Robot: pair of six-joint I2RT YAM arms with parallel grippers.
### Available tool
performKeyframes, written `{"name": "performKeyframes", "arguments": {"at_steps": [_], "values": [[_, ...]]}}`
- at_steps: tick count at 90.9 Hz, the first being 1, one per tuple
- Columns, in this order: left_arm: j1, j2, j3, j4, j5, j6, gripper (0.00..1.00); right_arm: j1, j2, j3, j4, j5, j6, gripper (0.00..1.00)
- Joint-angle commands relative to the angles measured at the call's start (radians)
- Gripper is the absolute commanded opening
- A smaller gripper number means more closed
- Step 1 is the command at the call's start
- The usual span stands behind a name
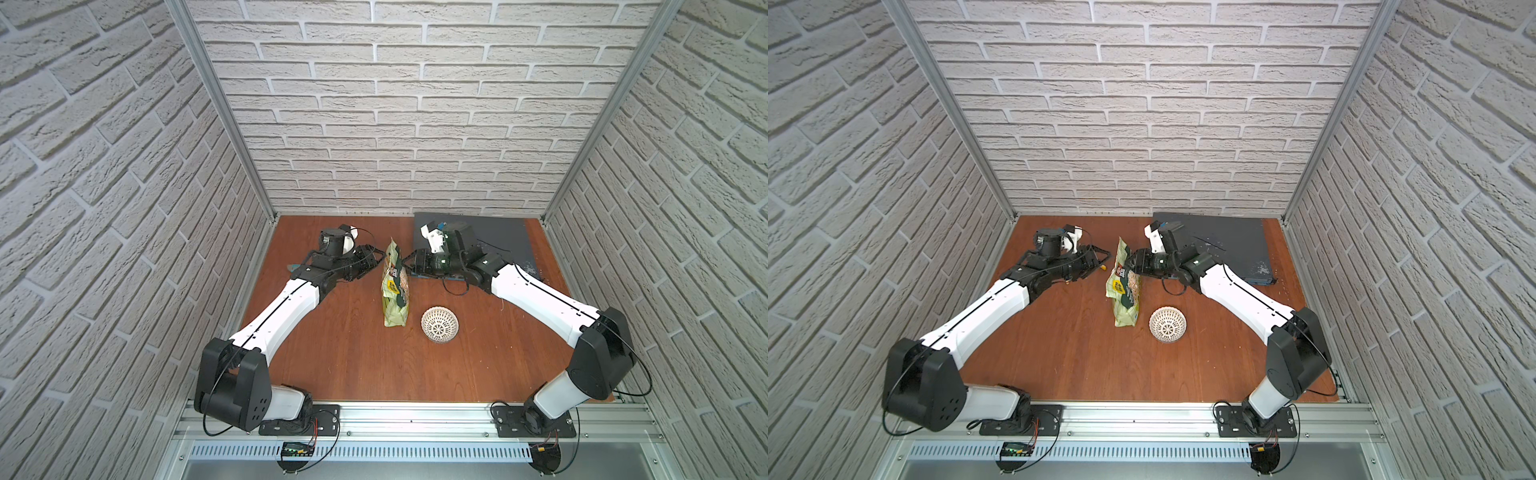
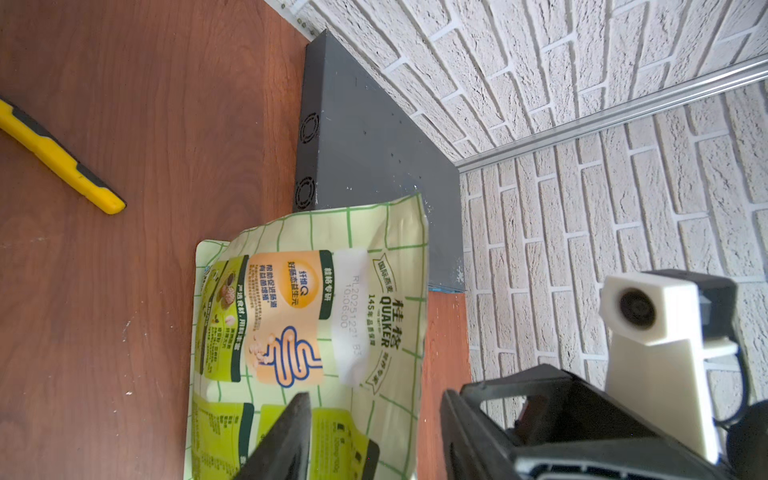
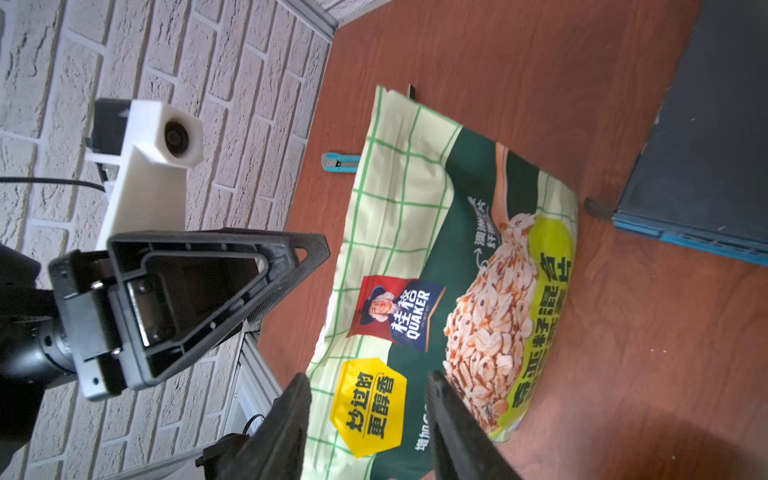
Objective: Pour the oats into the breakfast bowl
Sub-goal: Open the oats bag at the center of the board.
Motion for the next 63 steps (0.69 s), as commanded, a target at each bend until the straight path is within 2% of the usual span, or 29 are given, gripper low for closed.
{"name": "performKeyframes", "arguments": {"at_steps": [1,43,63], "values": [[0.003,0.002,0.032,0.005,0.023,0.024,0.53,0.001,-0.006,0.006,0.018,-0.014,0.007,0.49],[-0.014,0.066,0.051,0.029,0.059,0.022,0.39,0.007,0.041,0.018,0.07,-0.047,0.05,0.49],[-0.018,0.066,0.045,0.022,0.059,0.021,0.39,0.009,0.049,0.021,0.074,-0.05,0.051,0.49]]}}
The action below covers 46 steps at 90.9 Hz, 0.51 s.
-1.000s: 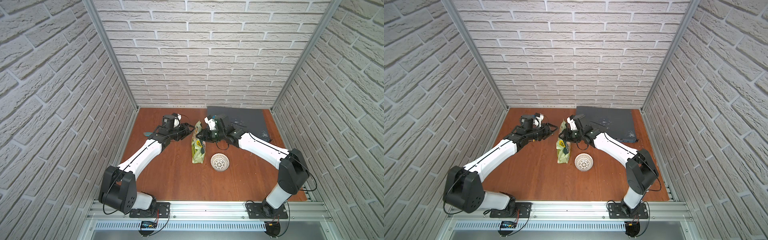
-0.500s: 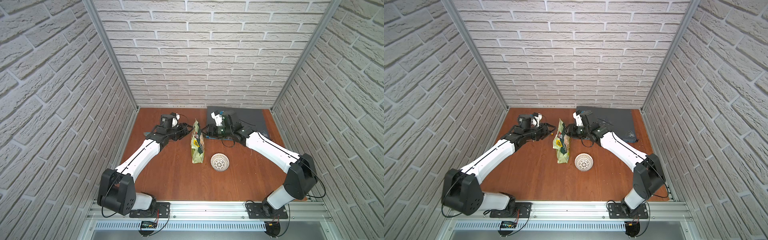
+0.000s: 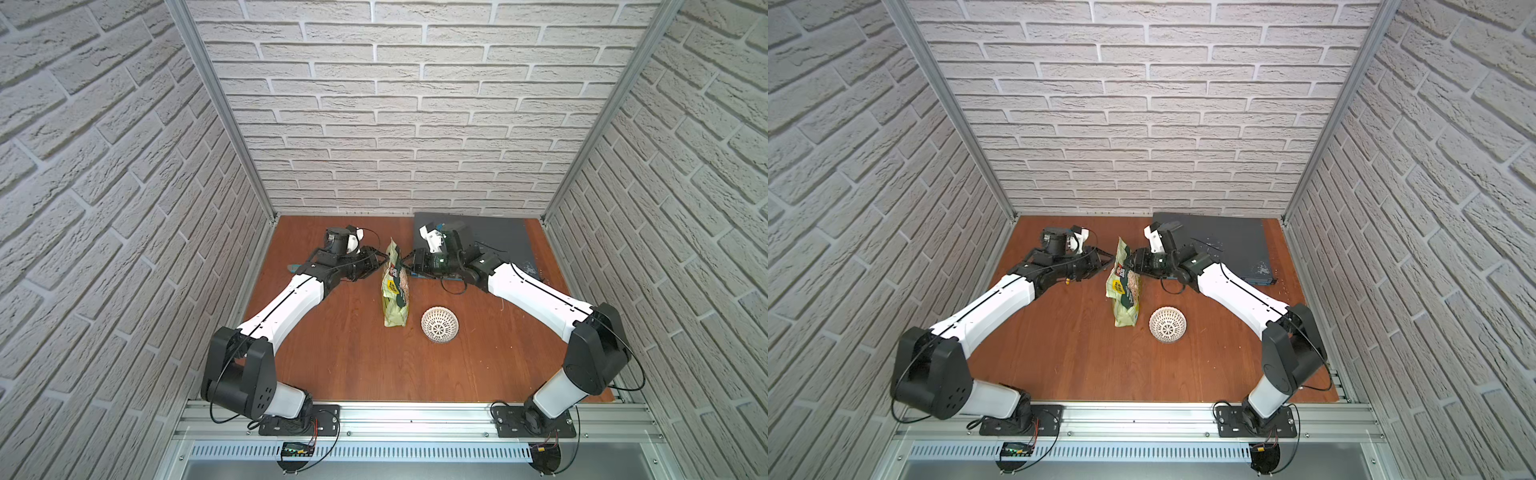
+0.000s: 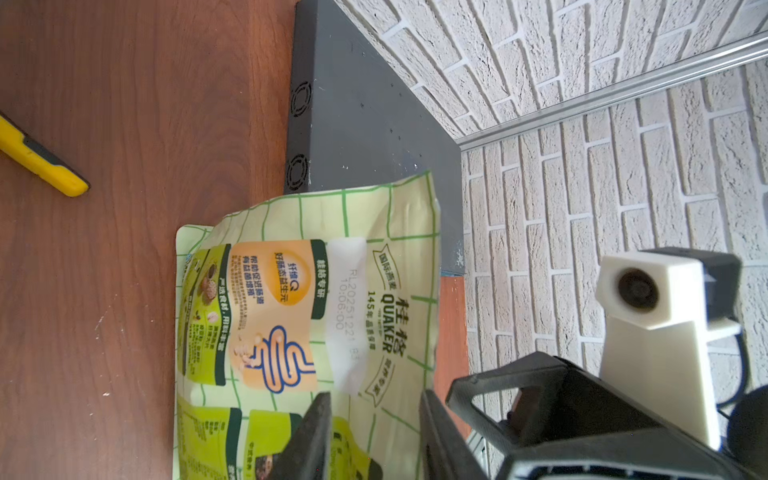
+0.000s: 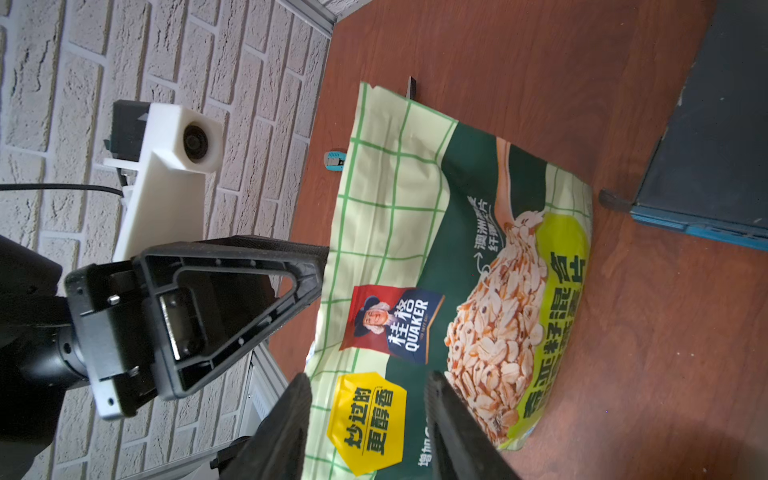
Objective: Pour the oats into the breakfast bowl
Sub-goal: Open the oats bag at the center of the board.
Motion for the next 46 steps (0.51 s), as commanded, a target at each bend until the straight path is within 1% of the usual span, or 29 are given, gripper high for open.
{"name": "performKeyframes", "arguments": {"at_steps": [1,27,39,46], "values": [[-0.009,0.005,0.018,0.026,0.011,0.012,0.39,0.008,0.012,0.021,0.042,-0.014,0.006,0.49],[-0.019,0.007,0.013,0.026,0.011,0.012,0.39,0.018,0.056,0.059,0.068,-0.032,0.028,0.48],[-0.023,0.009,0.012,0.026,0.004,0.01,0.39,0.034,0.081,0.095,0.049,-0.041,0.015,0.48],[-0.025,0.013,0.012,0.025,0.001,0.01,0.39,0.04,0.087,0.099,0.041,-0.04,0.009,0.45]]}}
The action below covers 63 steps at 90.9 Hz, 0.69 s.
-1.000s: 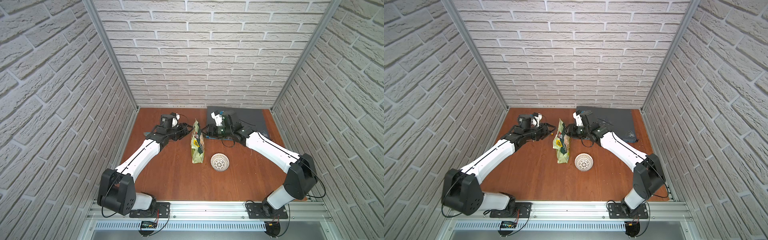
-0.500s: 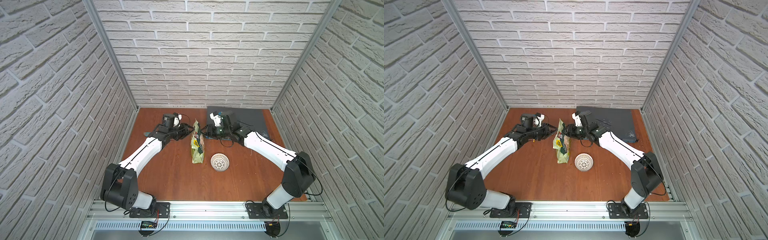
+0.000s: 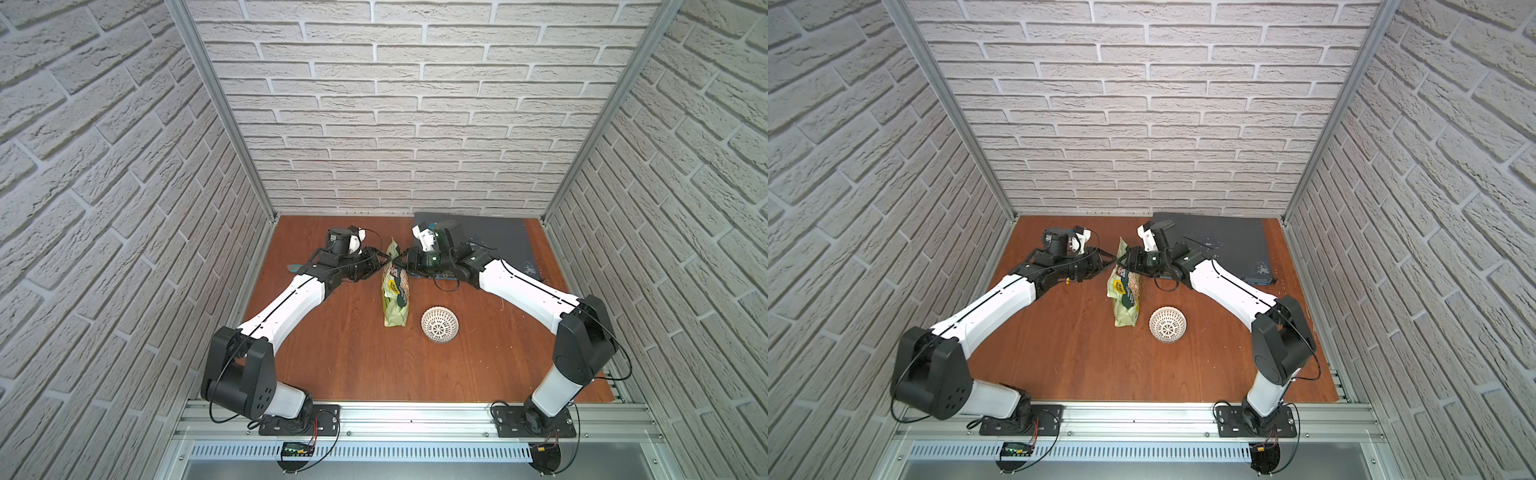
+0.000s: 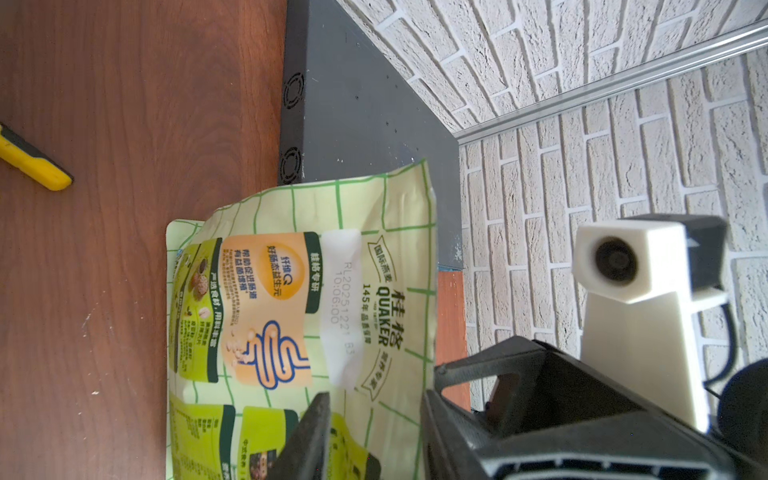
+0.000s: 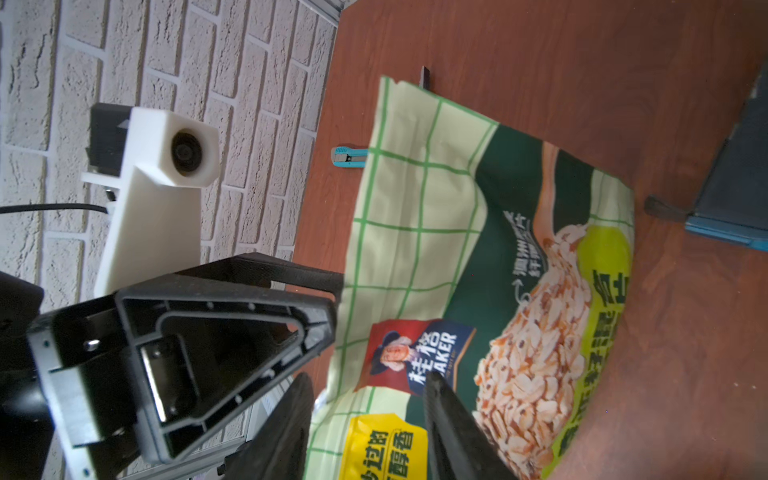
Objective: Pour the oats into the breakfast bowl
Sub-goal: Open the oats bag at the center of the board.
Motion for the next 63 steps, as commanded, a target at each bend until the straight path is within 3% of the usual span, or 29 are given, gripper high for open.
{"name": "performKeyframes", "arguments": {"at_steps": [1,63], "values": [[-0.009,0.012,0.012,0.025,0.0,0.01,0.39,0.016,0.009,0.031,0.023,-0.016,-0.01,0.45],[-0.01,0.018,0.004,0.028,-0.014,0.008,0.39,0.031,-0.018,-0.017,-0.002,-0.005,-0.023,0.3]]}}
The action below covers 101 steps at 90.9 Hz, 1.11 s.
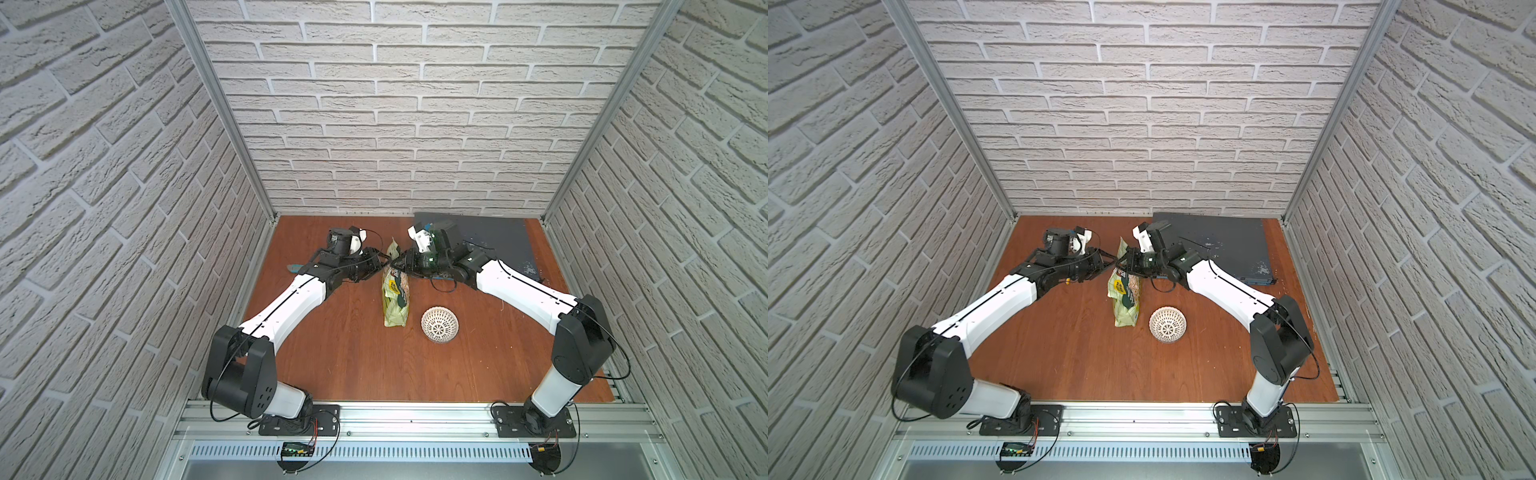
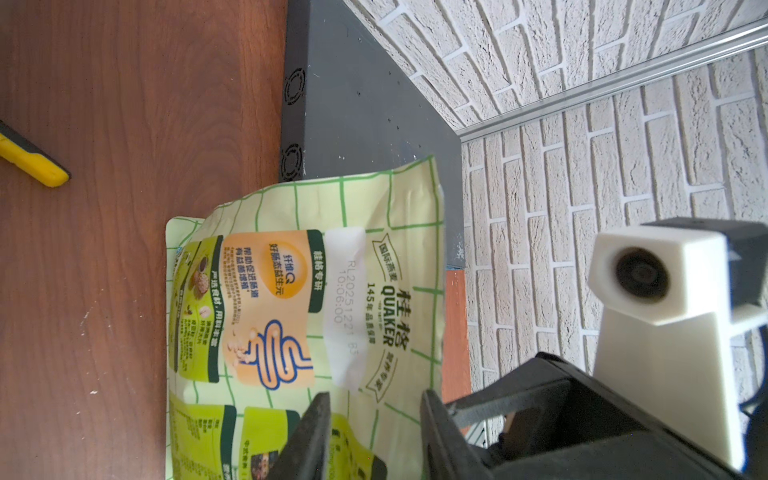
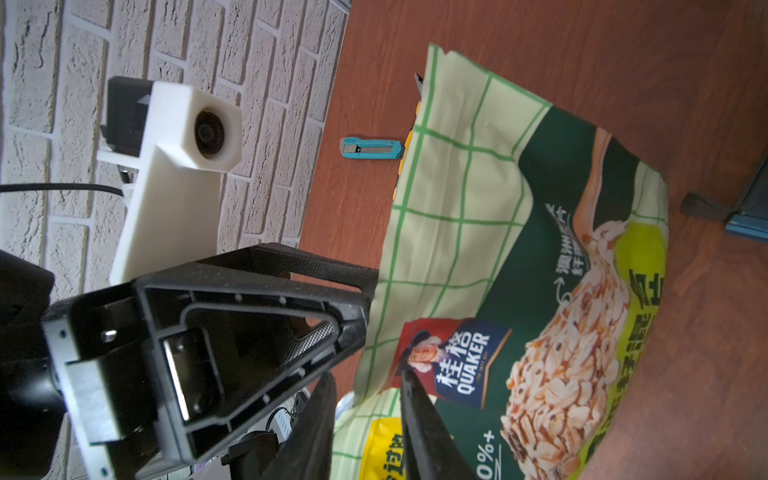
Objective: Pour the oats into the breakfast bowl
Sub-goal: Open the oats bag at the center of the board.
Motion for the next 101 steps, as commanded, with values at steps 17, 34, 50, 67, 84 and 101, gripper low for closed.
{"name": "performKeyframes", "arguments": {"at_steps": [17,34,50,67,84,101], "values": [[-0.006,0.013,0.005,0.028,-0.013,0.007,0.39,0.018,-0.029,-0.03,-0.001,-0.004,-0.02,0.27],[-0.006,0.012,0.005,0.028,-0.014,0.008,0.39,0.018,-0.033,-0.041,0.0,0.002,-0.02,0.25],[-0.006,0.008,0.005,0.027,-0.018,0.008,0.39,0.018,-0.03,-0.04,-0.004,0.013,-0.022,0.18],[-0.006,-0.014,0.003,0.018,-0.026,0.013,0.41,0.019,-0.024,-0.037,-0.009,0.024,-0.021,0.03],[-0.006,-0.066,-0.012,-0.017,-0.036,0.041,0.44,0.018,-0.034,-0.039,-0.019,0.049,-0.031,0.03],[-0.007,-0.128,-0.059,-0.048,0.001,0.063,0.43,0.018,-0.042,-0.056,0.018,0.048,-0.009,0.03]]}}
